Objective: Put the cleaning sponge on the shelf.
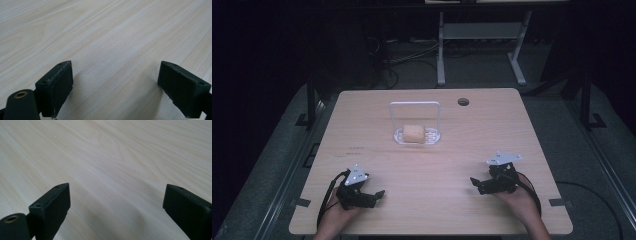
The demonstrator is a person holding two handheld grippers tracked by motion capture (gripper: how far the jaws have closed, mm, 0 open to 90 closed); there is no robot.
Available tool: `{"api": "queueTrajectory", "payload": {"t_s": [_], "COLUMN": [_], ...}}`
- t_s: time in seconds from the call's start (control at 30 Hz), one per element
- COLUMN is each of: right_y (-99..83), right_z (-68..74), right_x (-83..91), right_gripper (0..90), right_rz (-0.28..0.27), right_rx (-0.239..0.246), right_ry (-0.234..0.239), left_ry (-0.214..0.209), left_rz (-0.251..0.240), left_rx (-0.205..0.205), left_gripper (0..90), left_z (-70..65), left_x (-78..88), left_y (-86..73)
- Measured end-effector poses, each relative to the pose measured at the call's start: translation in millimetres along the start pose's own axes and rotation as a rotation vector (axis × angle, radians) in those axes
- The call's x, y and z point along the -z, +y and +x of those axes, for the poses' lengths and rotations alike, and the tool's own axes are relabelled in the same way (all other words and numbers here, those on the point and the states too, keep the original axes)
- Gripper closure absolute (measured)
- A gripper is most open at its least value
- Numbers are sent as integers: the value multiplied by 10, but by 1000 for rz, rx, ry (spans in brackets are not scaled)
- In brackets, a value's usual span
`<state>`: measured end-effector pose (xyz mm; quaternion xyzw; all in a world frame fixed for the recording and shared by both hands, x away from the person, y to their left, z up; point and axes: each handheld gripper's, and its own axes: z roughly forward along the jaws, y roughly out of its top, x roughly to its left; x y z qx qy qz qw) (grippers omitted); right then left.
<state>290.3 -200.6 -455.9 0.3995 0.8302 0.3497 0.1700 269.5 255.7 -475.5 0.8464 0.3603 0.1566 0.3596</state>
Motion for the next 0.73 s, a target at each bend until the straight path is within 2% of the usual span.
{"api": "queueTrajectory", "payload": {"t_s": [0.13, 0.27, 0.43, 0.57, 0.63, 0.73], "right_y": [-175, -298, -335, -352, -356, -355], "right_z": [10, 28, 45, 45, 23, 7], "right_x": [29, 39, 17, -2, -7, -13], "right_gripper": [54, 33, 32, 31, 31, 30], "right_rz": [5, 10, 17, 4, 13, 17], "right_rx": [-11, -26, -16, -26, -52, -61], "right_ry": [-25, -30, -53, -41, -24, -16], "left_ry": [0, 0, 0, -1, 0, 0], "left_rz": [0, 1, 0, 1, 1, 1], "left_rx": [0, 0, 0, 0, 0, 0], "left_gripper": [122, 122, 122, 122, 122, 122], "left_z": [0, 0, 0, 0, 0, 0], "left_x": [0, 1, 0, 1, 1, 1], "left_y": [0, 0, 0, 0, 0, 0]}}
